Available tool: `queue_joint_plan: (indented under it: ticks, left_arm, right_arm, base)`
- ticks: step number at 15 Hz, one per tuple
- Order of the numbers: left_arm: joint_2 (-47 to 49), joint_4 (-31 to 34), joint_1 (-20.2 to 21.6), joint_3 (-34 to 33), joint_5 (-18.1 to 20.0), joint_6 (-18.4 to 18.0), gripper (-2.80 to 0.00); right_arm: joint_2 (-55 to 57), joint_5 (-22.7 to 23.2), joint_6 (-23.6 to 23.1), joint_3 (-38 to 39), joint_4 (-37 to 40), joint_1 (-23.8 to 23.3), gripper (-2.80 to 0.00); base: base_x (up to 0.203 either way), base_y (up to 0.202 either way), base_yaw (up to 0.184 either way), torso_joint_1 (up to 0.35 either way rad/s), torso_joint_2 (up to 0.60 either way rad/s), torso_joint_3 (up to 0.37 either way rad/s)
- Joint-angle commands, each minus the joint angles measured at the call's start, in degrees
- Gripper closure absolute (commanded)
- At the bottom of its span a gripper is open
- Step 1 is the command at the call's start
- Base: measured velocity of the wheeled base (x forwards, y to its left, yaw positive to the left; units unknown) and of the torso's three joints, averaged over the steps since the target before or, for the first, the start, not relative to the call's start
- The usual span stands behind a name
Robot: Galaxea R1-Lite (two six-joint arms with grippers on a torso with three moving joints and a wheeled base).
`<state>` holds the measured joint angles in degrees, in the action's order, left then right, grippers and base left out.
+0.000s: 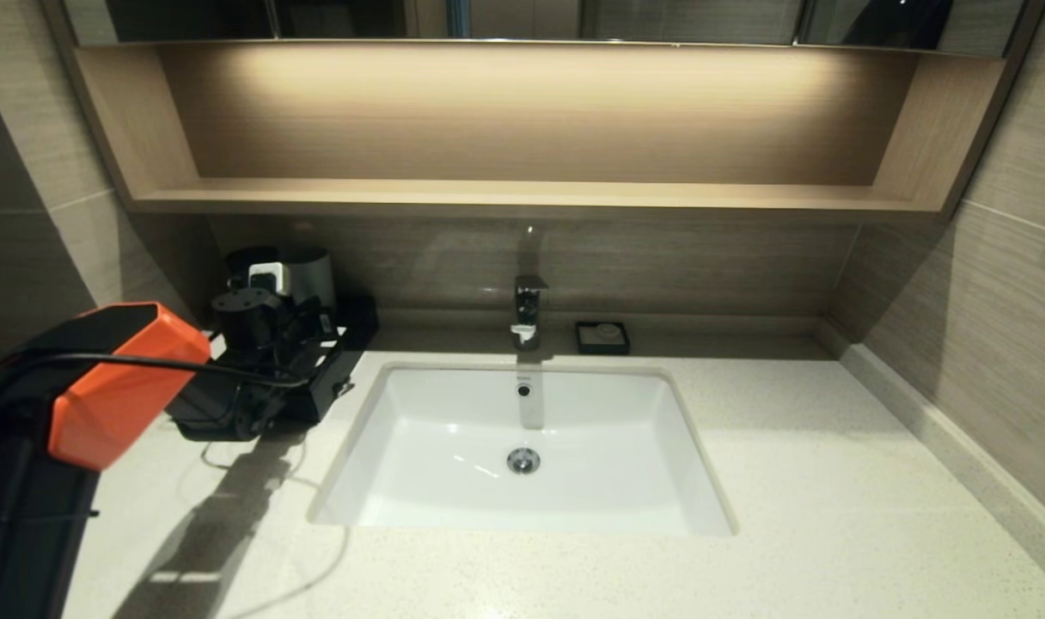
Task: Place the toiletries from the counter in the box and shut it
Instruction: Place the cup on the storage box
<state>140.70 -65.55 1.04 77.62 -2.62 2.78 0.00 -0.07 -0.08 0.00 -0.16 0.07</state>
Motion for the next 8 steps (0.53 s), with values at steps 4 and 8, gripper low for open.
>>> queue_joint_plan:
  ticks: [4,8]
  left_arm:
    - [2.23,-0.37,0.02,2.61,0.07,-0.04,0.00]
    - [3.15,-0.25,0.02,4.57,0.07,-0.14,0.00]
  right_arm:
    - [-0.09,-0.01,-0.01,0.00,-0.02,0.01,0.00]
    - [-0.09,-0.01,-0.01,0.07,-0.02,0.01,0.00]
  base:
    - [0.000,0.000,0.000,0.000,0.00,0.000]
    - [0.000,0.000,0.000,0.000,0.00,0.000]
